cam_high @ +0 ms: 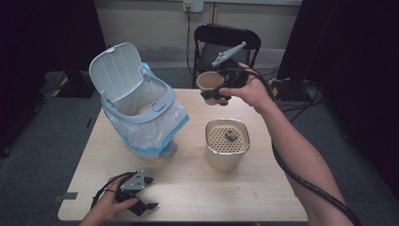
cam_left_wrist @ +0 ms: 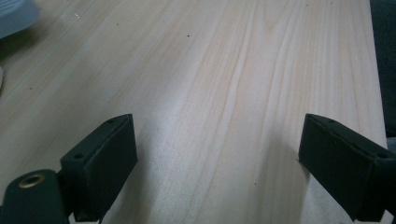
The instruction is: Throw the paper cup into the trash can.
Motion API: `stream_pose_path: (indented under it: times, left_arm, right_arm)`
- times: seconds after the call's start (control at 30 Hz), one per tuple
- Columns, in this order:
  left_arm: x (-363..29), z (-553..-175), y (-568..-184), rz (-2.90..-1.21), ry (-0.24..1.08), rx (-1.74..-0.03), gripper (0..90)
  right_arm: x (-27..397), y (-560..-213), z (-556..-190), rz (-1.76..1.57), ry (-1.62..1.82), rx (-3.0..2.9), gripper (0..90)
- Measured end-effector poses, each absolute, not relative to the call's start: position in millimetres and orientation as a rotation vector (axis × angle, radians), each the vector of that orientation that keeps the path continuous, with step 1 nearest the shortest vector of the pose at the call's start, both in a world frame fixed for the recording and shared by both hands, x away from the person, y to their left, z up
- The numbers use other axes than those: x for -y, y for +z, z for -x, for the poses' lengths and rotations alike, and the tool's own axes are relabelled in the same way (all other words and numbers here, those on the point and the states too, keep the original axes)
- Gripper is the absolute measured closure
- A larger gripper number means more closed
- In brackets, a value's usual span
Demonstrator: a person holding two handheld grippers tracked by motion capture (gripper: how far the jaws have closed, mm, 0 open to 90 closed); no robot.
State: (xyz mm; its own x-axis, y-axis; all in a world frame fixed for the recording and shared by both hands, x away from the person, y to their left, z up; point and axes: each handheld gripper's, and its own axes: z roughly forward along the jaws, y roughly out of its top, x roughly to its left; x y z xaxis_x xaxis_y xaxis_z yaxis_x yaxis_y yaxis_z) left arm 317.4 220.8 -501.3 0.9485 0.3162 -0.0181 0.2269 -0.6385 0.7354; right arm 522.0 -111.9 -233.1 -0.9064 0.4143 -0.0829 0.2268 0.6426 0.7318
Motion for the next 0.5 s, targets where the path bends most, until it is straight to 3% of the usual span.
stream_pose_path:
  times: [0.5]
  left_arm:
    - [-220.8, -317.5, -501.3, -2.287, 0.142, -0.379, 10.7]
  right_arm:
    - [95.6, -216.1, -528.1, -0.500, 1.143, -2.610, 27.2]
